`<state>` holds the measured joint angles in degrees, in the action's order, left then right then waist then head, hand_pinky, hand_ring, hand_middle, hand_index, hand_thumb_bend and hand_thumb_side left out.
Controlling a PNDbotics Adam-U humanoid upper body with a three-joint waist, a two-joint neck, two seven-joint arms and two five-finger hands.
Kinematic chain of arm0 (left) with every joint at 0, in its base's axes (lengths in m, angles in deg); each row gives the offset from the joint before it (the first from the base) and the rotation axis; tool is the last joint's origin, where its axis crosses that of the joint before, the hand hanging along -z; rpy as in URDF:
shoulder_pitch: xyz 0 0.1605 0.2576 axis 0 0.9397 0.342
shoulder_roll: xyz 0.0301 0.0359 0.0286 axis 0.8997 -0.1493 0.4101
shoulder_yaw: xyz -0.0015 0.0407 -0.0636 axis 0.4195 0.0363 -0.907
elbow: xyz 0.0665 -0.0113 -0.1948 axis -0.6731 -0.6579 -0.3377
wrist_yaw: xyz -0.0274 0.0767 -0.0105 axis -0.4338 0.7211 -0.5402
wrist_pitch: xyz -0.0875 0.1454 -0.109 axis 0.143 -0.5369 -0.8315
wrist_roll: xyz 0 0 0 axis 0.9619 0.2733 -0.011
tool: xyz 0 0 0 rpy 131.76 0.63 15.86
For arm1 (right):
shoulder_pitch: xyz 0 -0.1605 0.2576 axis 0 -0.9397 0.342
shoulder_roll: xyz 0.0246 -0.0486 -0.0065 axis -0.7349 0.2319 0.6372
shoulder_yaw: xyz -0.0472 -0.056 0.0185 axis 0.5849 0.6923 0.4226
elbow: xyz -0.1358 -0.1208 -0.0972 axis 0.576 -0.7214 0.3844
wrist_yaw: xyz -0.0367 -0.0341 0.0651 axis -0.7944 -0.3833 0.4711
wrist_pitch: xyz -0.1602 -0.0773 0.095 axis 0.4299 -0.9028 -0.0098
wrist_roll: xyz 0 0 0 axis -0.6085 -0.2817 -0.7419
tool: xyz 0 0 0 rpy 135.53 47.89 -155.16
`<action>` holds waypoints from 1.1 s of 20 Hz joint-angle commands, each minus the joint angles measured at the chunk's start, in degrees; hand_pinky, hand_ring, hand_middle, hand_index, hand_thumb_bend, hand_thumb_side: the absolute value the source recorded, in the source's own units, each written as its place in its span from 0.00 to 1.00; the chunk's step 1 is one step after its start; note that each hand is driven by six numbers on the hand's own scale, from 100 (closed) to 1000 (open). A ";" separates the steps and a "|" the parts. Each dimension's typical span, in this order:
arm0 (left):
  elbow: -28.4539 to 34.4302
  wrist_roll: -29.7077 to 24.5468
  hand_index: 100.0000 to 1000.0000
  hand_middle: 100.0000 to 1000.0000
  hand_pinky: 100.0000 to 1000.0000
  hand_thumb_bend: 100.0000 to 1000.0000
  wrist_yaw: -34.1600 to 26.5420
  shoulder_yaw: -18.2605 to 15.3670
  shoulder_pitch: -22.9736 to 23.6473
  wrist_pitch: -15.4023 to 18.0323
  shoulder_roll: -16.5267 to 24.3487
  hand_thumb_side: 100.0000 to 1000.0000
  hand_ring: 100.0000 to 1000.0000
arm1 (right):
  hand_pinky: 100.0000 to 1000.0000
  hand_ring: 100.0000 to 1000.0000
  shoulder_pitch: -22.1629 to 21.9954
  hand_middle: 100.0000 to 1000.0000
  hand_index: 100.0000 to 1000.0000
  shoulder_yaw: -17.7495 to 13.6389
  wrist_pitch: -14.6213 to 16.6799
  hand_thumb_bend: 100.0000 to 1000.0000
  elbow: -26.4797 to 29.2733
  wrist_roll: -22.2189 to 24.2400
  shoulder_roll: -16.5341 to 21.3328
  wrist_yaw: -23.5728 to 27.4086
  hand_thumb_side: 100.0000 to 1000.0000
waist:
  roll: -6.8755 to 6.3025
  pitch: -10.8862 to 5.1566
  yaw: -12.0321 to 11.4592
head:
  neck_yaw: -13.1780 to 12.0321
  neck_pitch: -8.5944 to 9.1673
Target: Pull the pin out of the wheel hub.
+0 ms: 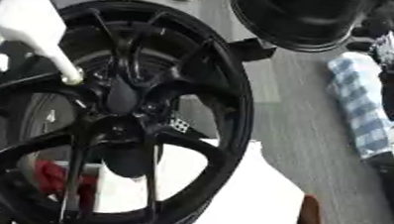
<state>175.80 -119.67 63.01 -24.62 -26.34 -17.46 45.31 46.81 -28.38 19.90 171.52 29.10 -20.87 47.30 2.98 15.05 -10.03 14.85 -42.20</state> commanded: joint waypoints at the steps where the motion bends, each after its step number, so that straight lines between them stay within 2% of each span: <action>1: 0.49 2.86 0.39 0.03 0.82 0.00 -2.91 -4.94 0.40 -1.19 5.16 0.21 0.28 | 0.57 0.64 -0.13 0.57 0.64 -0.97 0.20 0.19 1.00 -0.53 1.65 -0.37 0.31 | 0.08 -1.63 -0.39 | 0.84 0.34; 8: -2.25 8.99 0.39 0.02 0.84 0.00 -9.05 -14.82 7.94 -1.88 14.11 0.24 0.27 | 0.57 0.64 -0.74 0.57 0.64 -1.45 0.83 0.19 1.00 -1.01 1.55 -0.83 0.31 | 1.20 -1.61 -1.74 | 1.94 1.04; 13: -7.61 13.37 0.39 0.01 0.85 0.00 -13.43 -20.92 12.12 -2.92 17.73 0.25 0.27 | 0.57 0.64 -0.75 0.57 0.63 -1.48 1.00 0.18 1.00 -1.07 1.41 -0.96 0.31 | 1.63 -1.40 -1.85 | 2.38 1.65; 19: -14.59 16.65 0.39 0.02 0.84 0.00 -18.83 -22.62 16.80 -3.59 20.91 0.23 0.28 | 0.57 0.64 -0.56 0.57 0.63 -1.65 1.18 0.19 1.00 -1.32 1.05 -1.04 0.31 | 1.87 -0.95 -1.76 | 2.48 2.52; 22: -17.06 18.31 0.40 0.03 0.83 0.00 -18.90 -22.58 19.71 -3.53 21.45 0.21 0.29 | 0.57 0.64 -0.51 0.57 0.63 -1.84 1.26 0.18 1.00 -1.50 0.70 -1.05 0.31 | 2.04 -0.68 -1.65 | 2.50 2.80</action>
<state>159.43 -102.21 44.63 -45.86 -6.21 -21.02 63.74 45.78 -29.44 21.10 171.52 27.92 -20.97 46.71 5.38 15.09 -11.73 17.24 -40.16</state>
